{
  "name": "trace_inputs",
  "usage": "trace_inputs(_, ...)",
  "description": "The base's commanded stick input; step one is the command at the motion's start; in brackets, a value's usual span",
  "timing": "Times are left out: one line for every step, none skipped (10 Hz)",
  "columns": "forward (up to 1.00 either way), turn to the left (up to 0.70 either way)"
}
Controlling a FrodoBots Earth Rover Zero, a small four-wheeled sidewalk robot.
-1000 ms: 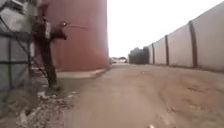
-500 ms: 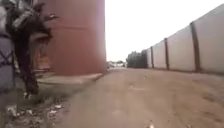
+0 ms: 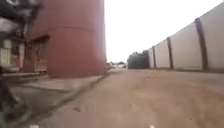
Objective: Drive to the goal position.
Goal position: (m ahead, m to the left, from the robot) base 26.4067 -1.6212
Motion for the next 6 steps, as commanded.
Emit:
trace_inputs(1.0,0.0)
trace_inputs(1.0,-0.08)
trace_inputs(1.0,-0.26)
trace_inputs(1.0,-0.27)
trace_inputs(1.0,-0.27)
trace_inputs(1.0,-0.27)
